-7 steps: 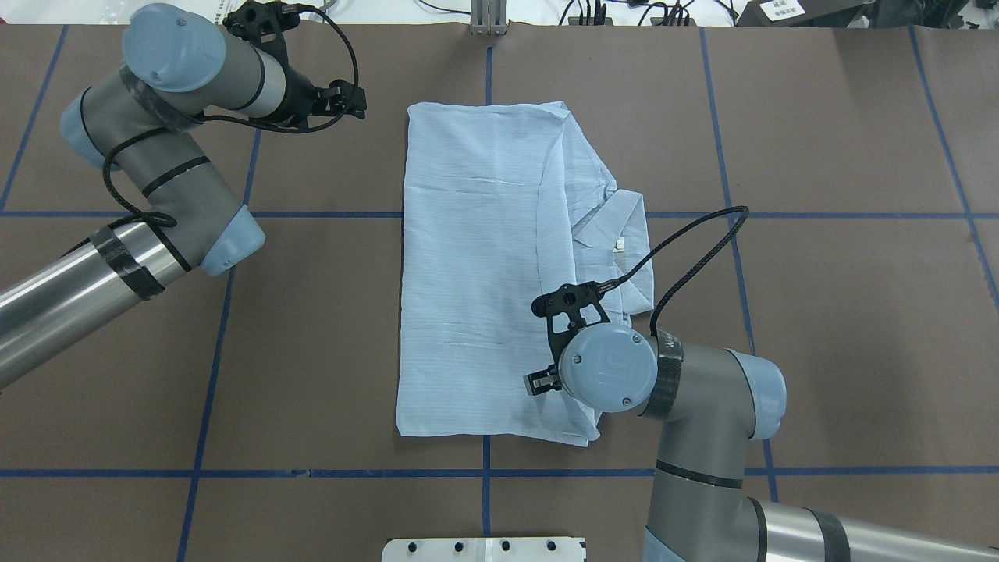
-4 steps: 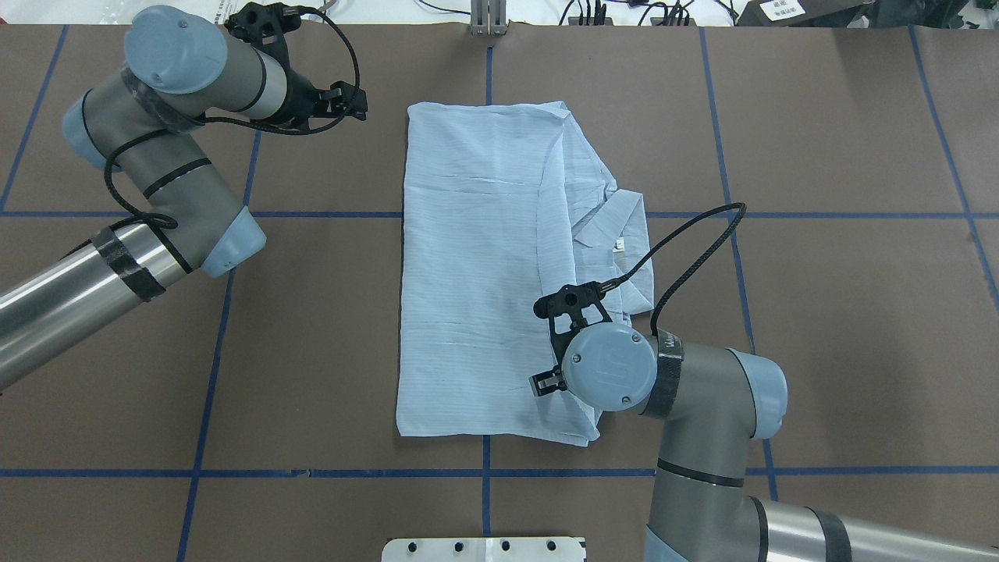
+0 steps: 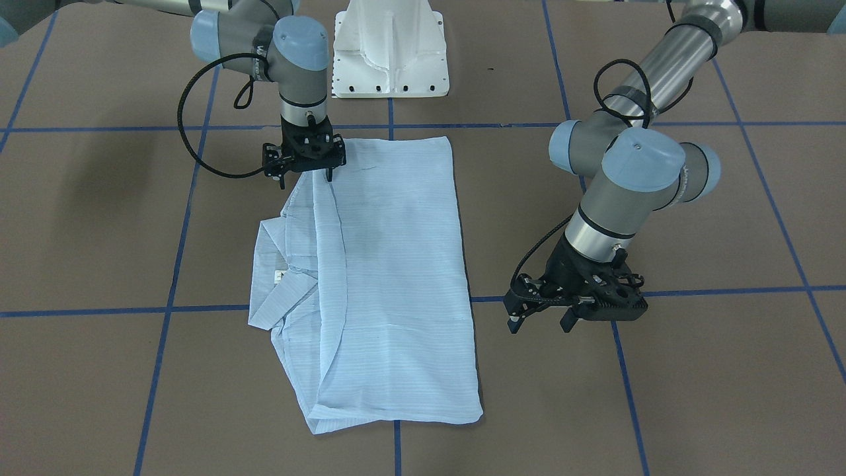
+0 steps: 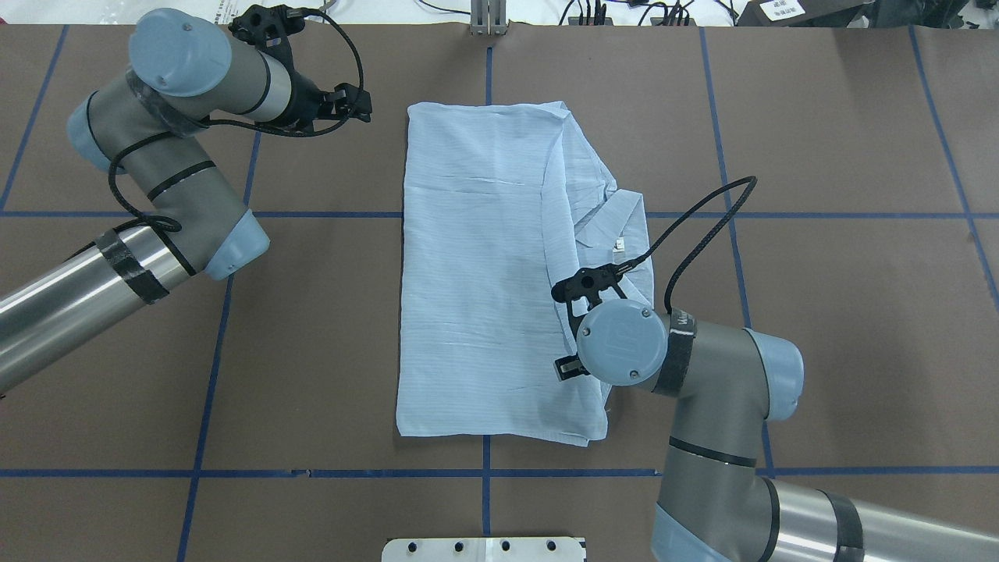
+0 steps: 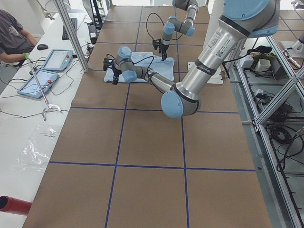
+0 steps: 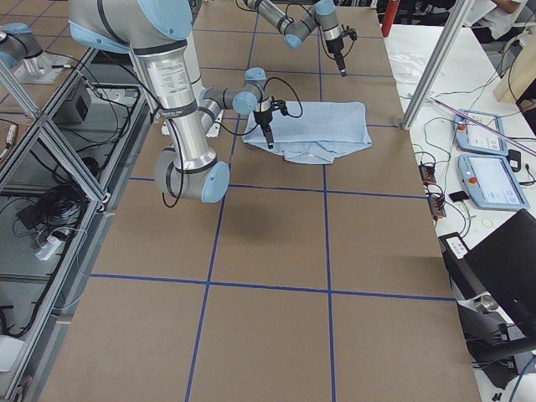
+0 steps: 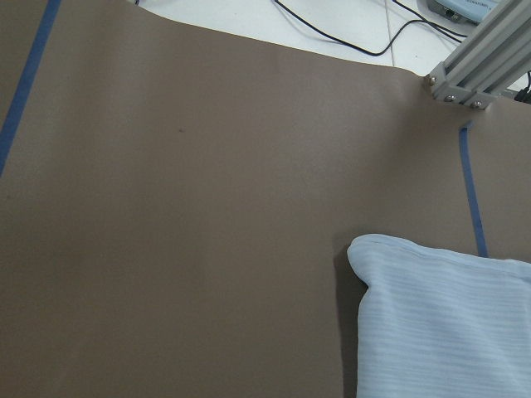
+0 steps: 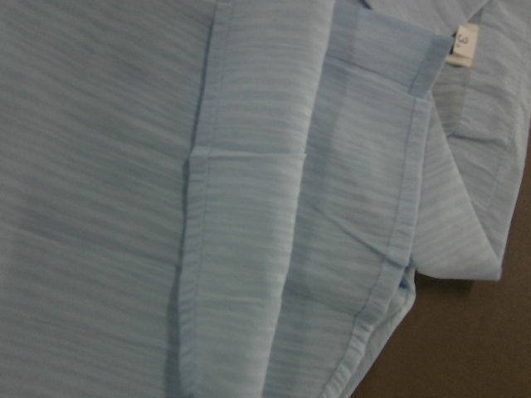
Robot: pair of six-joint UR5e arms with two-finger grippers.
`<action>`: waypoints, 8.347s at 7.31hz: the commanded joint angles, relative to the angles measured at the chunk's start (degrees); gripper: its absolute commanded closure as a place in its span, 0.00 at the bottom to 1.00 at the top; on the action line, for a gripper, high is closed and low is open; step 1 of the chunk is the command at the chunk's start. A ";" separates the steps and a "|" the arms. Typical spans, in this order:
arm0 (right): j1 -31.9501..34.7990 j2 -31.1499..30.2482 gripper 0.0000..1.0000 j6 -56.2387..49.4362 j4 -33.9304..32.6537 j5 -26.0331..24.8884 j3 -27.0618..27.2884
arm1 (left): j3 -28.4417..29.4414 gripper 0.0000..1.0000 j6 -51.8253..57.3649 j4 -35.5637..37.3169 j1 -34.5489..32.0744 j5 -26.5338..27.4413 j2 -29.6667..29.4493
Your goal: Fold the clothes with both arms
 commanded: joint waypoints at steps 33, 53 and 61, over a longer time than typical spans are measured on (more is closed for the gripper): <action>-5.55 -2.93 0.00 54.32 -0.29 4.14 11.41 | -31.96 1.00 -36.53 23.89 31.84 7.79 10.75; -9.25 0.15 0.34 66.61 5.68 2.11 0.32 | -31.34 1.00 -36.36 23.54 31.67 8.14 10.83; -8.11 0.32 0.92 67.05 4.80 1.75 1.11 | -30.47 1.00 -36.10 23.18 31.67 8.14 10.83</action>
